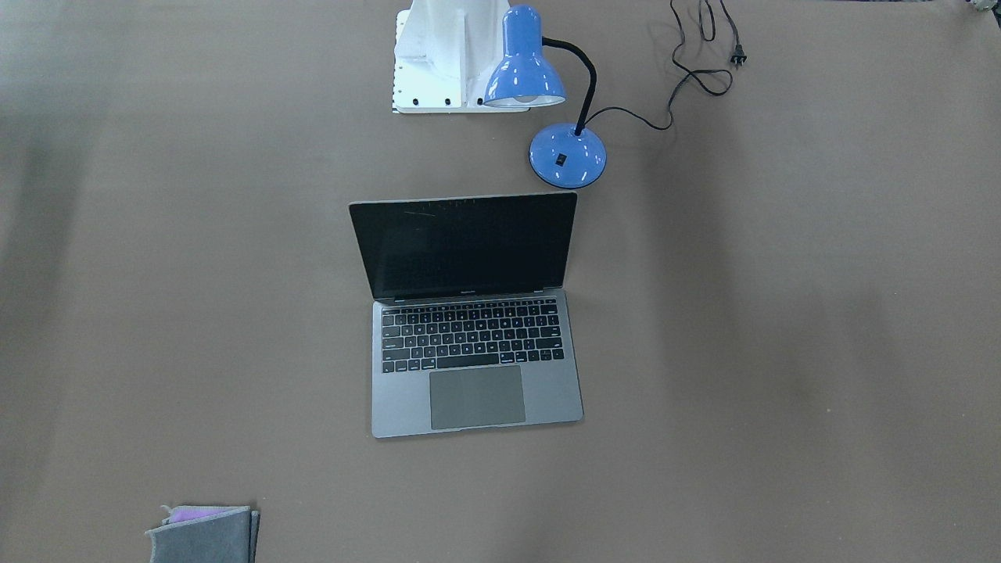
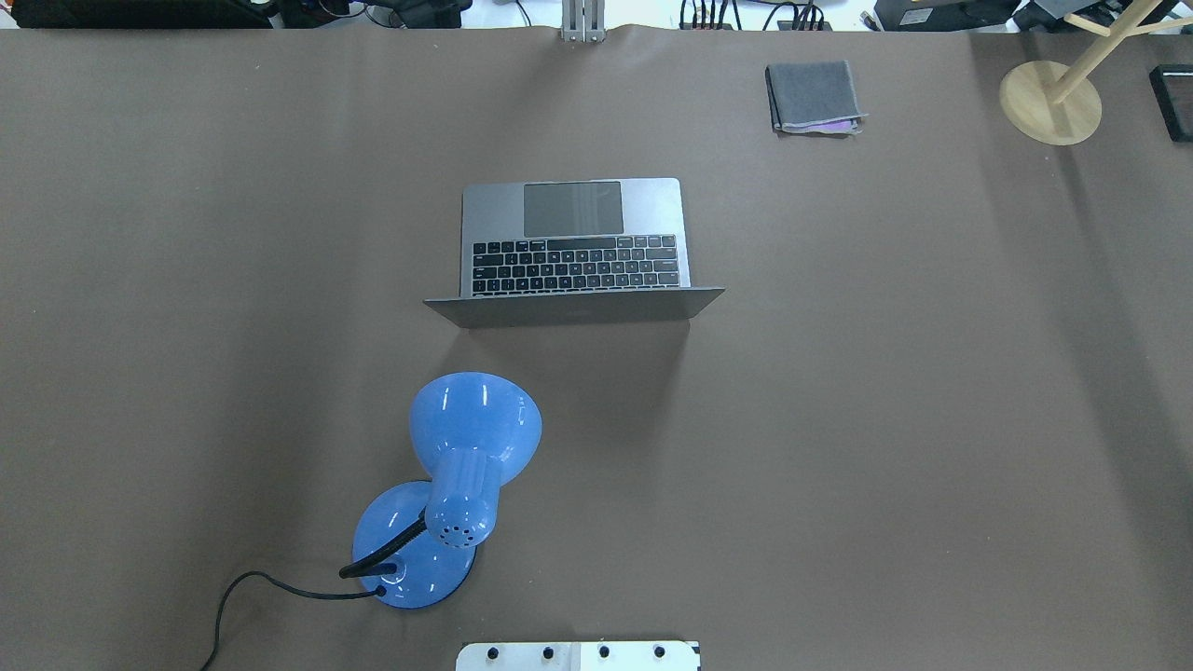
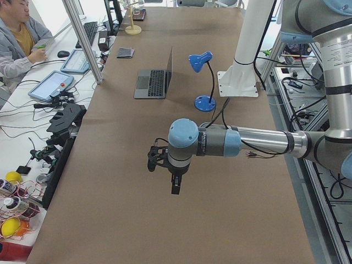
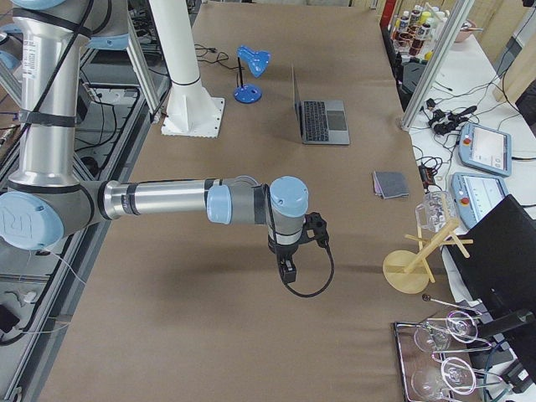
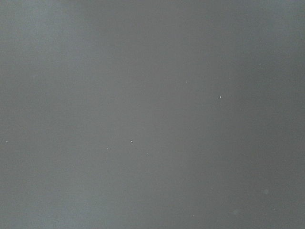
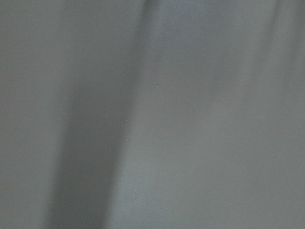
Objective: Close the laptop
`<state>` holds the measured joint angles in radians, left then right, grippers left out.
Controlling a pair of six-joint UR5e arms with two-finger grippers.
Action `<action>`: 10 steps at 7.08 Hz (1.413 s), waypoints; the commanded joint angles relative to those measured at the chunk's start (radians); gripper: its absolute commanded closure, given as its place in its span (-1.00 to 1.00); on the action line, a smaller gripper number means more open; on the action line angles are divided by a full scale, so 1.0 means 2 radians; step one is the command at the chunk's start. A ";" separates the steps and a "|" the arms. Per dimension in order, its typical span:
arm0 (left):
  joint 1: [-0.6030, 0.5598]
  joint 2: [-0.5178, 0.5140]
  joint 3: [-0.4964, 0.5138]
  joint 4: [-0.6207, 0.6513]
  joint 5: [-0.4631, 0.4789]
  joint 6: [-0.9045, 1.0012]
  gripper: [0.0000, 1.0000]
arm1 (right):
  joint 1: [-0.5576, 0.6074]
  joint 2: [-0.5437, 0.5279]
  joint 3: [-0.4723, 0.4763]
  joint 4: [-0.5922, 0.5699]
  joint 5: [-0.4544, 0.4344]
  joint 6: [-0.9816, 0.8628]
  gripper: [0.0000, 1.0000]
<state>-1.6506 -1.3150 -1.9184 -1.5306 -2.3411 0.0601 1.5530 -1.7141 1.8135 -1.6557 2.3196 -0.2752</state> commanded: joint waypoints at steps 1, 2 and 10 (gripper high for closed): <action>0.000 0.000 0.000 0.000 -0.001 0.000 -0.96 | 0.000 0.000 0.004 0.000 0.014 0.000 -1.00; 0.001 0.000 0.000 0.000 -0.004 0.000 -0.96 | 0.000 0.000 0.005 0.000 0.027 0.000 -1.00; 0.222 -0.104 -0.118 -0.055 -0.083 -0.455 -0.83 | -0.215 0.111 0.192 0.002 0.050 0.475 -1.00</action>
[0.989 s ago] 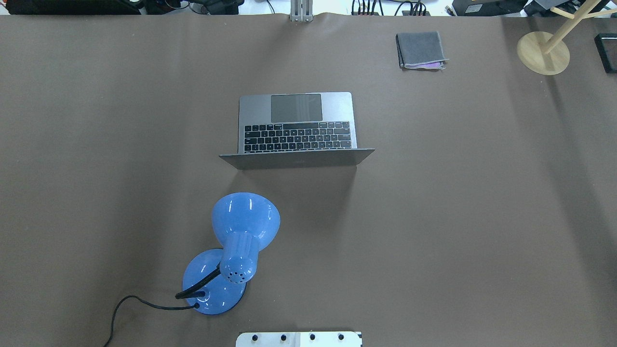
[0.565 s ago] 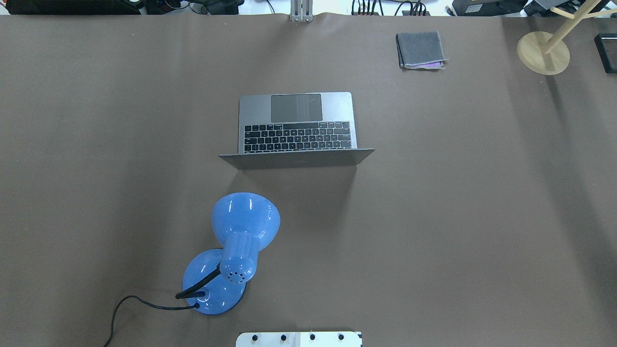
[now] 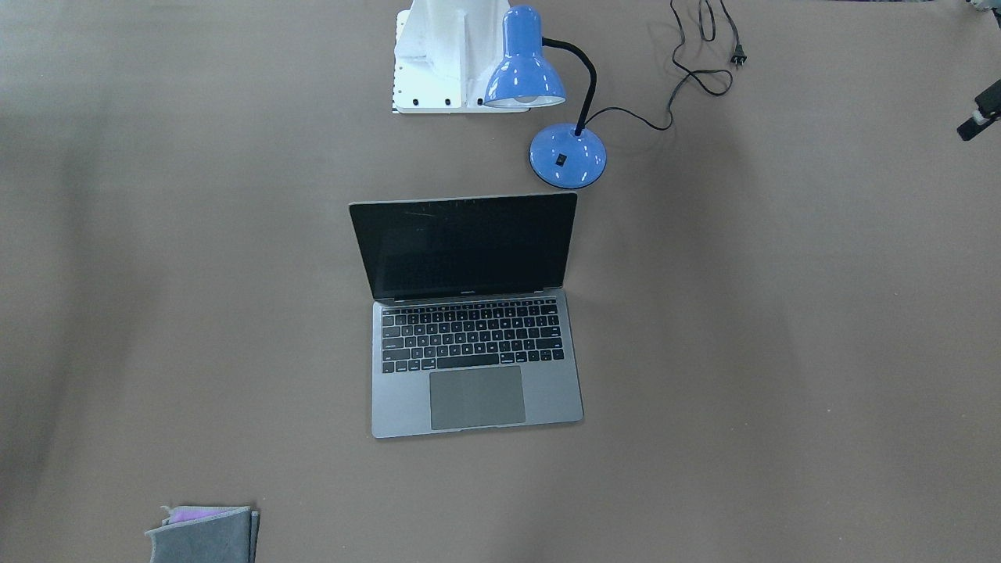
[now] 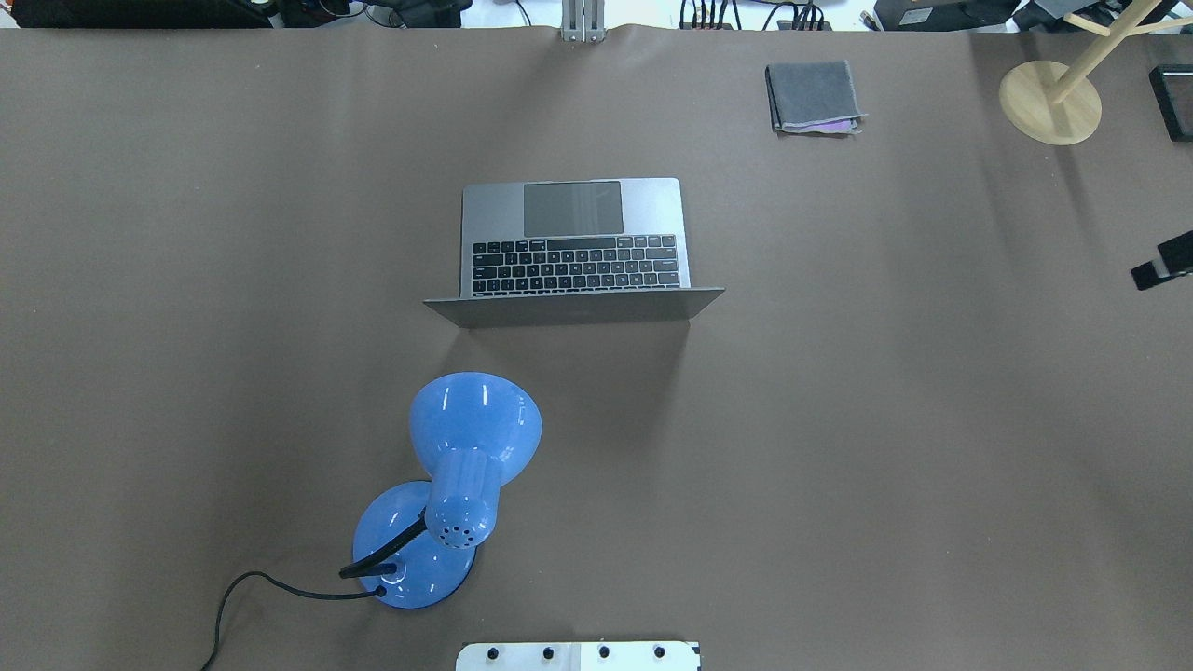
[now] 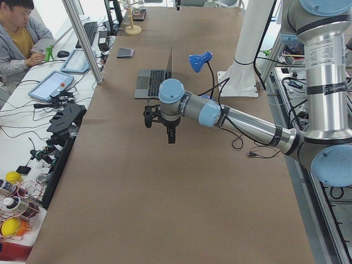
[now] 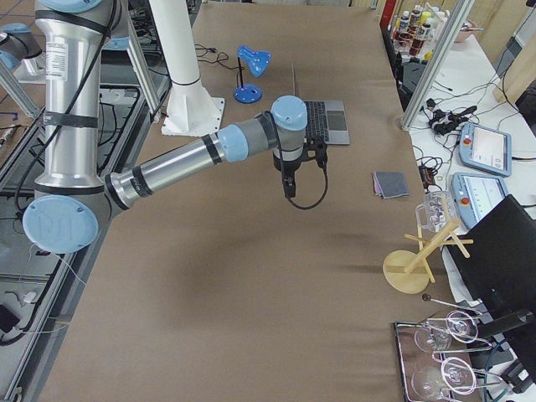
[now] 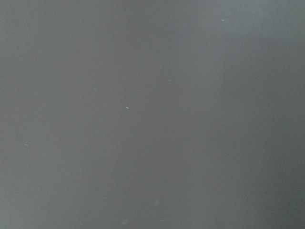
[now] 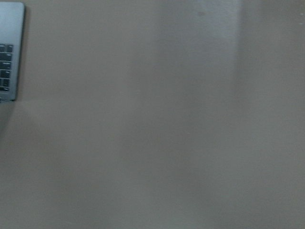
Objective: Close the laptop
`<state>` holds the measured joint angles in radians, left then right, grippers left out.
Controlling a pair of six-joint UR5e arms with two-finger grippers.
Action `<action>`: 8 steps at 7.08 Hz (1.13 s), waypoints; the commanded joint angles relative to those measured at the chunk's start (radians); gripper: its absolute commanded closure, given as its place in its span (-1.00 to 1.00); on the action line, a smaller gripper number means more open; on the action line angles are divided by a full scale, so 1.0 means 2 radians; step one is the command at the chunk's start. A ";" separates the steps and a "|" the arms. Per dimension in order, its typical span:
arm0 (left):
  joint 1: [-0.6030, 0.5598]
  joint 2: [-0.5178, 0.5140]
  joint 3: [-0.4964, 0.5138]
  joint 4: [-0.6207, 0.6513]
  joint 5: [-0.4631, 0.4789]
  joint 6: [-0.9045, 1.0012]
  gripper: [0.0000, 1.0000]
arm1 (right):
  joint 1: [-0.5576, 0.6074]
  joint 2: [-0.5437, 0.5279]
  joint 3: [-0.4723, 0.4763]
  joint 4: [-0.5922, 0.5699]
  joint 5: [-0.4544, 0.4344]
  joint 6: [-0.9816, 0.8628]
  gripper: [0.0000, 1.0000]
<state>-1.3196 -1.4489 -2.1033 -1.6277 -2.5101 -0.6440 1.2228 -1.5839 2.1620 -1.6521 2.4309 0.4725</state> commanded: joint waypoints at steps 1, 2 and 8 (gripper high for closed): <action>0.099 -0.073 -0.031 -0.007 0.003 -0.156 -0.83 | -0.091 0.077 0.018 0.000 -0.031 0.150 -0.99; 0.148 -0.115 -0.029 -0.006 0.027 -0.222 -0.83 | -0.144 0.111 0.017 -0.001 -0.067 0.211 -0.93; 0.308 -0.273 0.050 -0.003 0.122 -0.392 1.00 | -0.270 0.207 -0.025 0.000 -0.158 0.341 1.00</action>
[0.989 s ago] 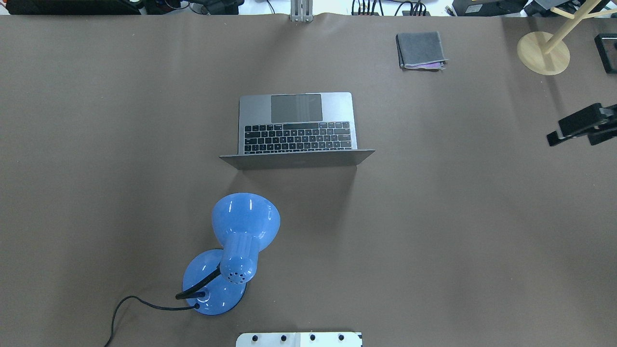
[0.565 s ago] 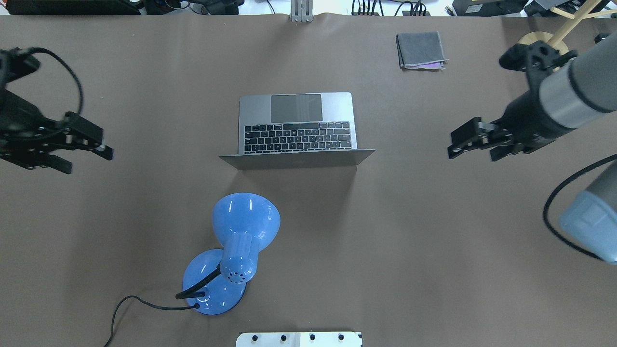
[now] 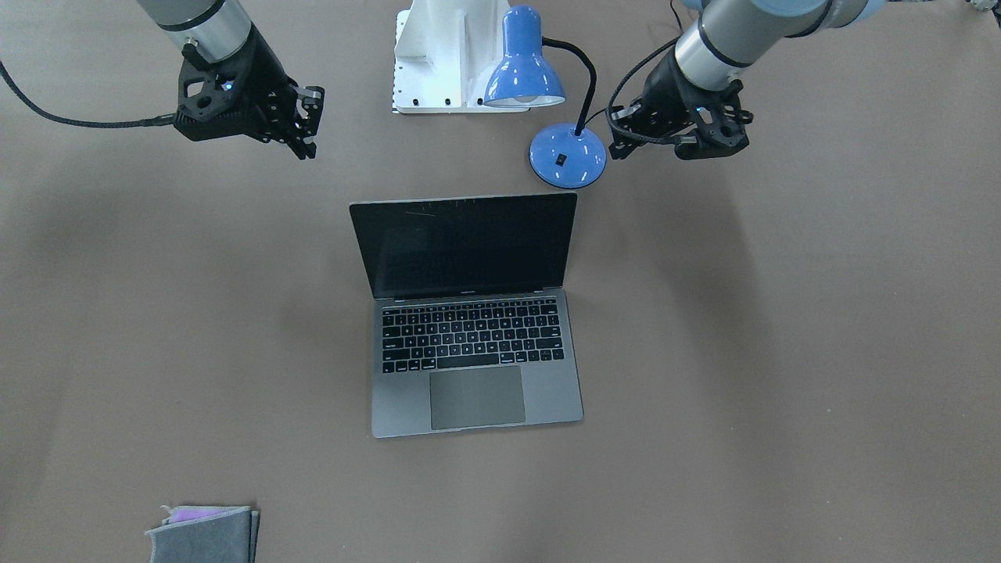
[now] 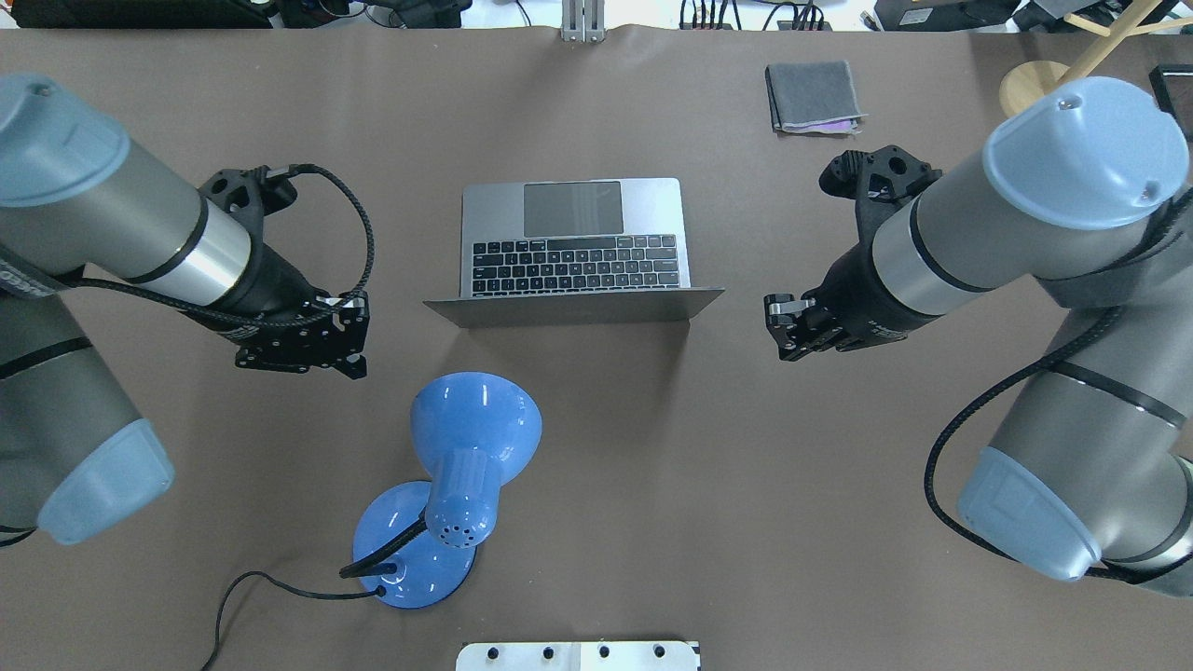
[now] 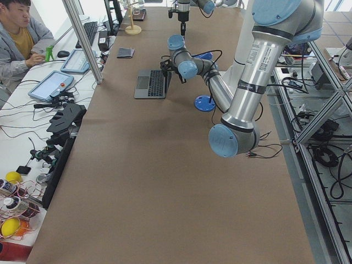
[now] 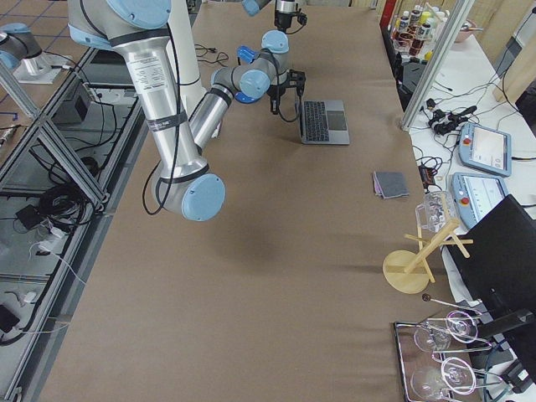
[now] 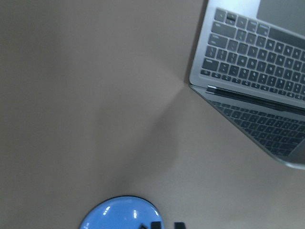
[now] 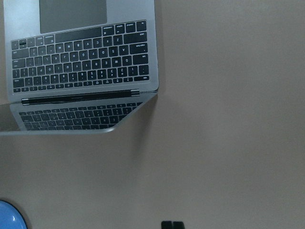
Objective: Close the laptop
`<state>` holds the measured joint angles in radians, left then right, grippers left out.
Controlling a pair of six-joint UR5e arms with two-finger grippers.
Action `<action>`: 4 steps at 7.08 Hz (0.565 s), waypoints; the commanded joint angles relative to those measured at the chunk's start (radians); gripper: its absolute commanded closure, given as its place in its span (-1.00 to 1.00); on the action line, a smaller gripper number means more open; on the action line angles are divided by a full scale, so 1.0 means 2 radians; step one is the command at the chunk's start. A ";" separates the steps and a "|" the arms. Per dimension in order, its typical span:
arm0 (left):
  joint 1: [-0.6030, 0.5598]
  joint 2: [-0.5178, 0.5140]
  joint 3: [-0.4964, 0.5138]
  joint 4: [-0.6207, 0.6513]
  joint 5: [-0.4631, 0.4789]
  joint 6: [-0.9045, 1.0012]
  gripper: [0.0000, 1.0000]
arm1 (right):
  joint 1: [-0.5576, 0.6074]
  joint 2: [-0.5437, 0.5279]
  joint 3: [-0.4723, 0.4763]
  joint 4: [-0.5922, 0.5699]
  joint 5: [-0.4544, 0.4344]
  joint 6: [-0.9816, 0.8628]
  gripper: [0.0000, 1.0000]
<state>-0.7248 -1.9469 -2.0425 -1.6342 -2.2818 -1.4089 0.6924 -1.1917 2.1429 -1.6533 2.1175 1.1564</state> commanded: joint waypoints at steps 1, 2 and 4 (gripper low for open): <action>0.011 -0.034 0.030 0.000 0.010 -0.010 1.00 | -0.005 0.026 -0.030 0.001 -0.001 -0.001 1.00; 0.012 -0.034 0.031 0.000 0.010 -0.010 1.00 | -0.005 0.039 -0.048 0.001 -0.002 -0.001 1.00; 0.019 -0.044 0.043 -0.001 0.011 -0.016 1.00 | -0.007 0.040 -0.058 0.010 -0.002 0.000 1.00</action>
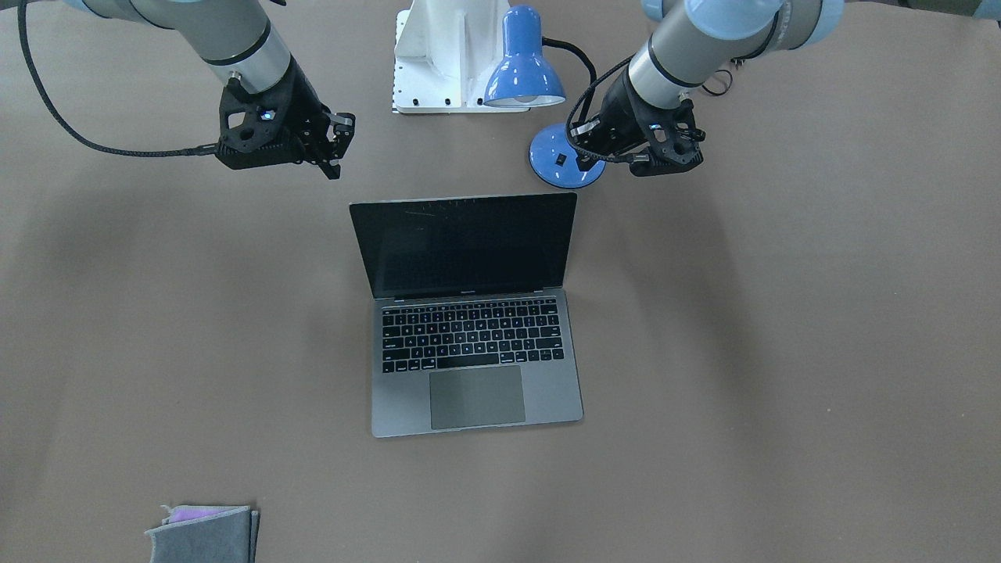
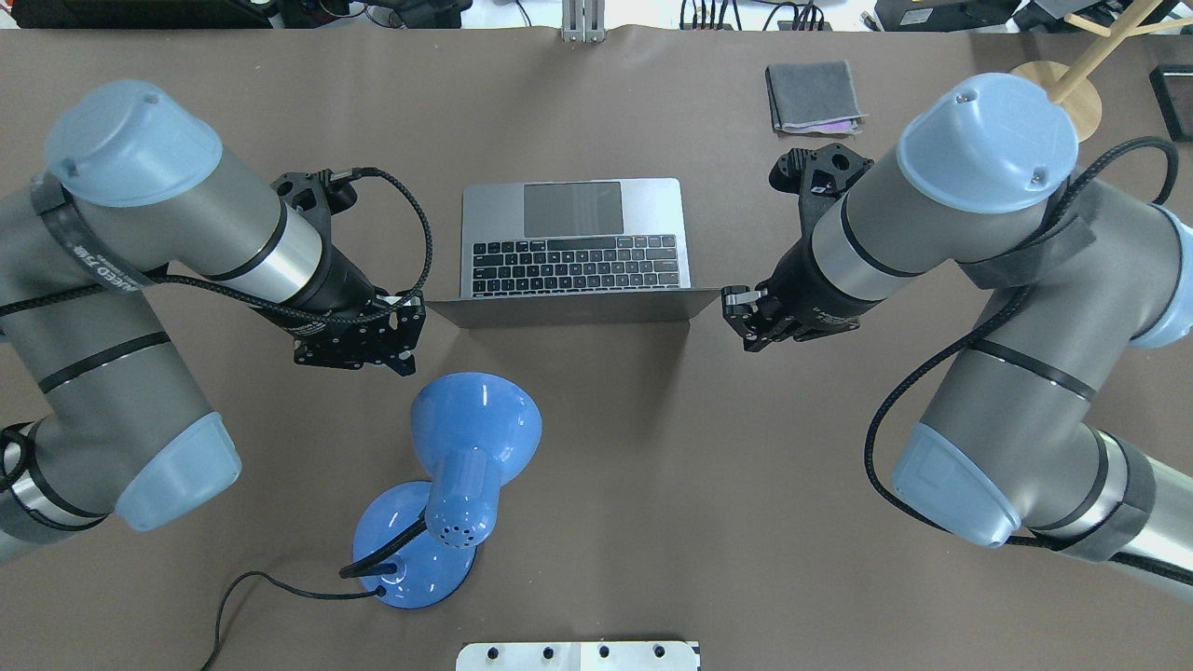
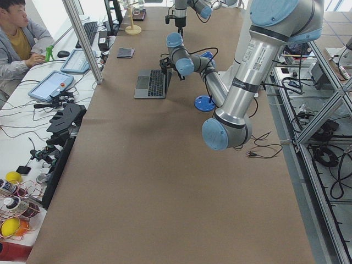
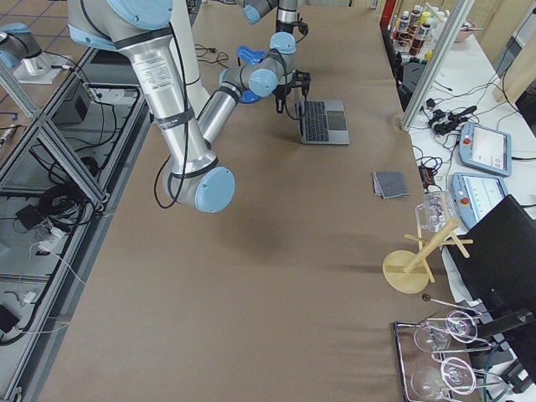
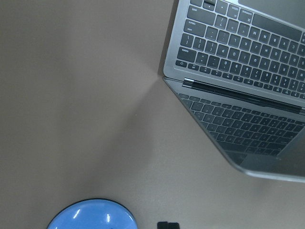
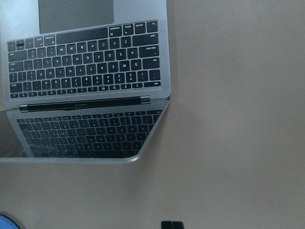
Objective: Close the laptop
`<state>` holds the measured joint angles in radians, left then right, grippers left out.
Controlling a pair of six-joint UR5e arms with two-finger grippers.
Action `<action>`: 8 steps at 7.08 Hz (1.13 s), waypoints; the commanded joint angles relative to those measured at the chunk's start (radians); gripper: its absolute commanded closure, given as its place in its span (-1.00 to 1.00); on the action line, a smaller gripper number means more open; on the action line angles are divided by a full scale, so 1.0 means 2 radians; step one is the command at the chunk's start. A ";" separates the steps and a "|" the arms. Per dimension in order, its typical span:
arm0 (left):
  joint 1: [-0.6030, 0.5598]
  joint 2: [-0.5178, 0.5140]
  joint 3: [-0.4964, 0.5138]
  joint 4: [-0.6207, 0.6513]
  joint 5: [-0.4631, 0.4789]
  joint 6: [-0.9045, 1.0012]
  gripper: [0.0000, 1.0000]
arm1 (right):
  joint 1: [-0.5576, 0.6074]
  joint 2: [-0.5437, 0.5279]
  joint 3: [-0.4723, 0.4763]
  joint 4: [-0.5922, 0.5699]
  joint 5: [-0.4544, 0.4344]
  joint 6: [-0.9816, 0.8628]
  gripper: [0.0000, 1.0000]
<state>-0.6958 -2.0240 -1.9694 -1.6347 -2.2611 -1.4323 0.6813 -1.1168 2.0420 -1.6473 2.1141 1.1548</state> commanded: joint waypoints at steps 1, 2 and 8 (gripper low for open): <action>0.011 -0.010 0.007 -0.002 0.007 -0.018 1.00 | -0.002 0.002 -0.014 0.021 0.000 0.002 1.00; 0.016 -0.013 0.008 -0.002 0.008 -0.019 1.00 | -0.002 0.003 -0.019 0.027 0.000 0.002 1.00; 0.033 -0.043 0.002 -0.013 0.155 0.036 1.00 | -0.005 0.027 -0.035 0.050 -0.032 0.001 1.00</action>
<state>-0.6404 -2.1048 -1.9667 -1.6585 -2.0050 -1.3833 0.6734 -1.0720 1.9909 -1.5804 2.0735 1.1566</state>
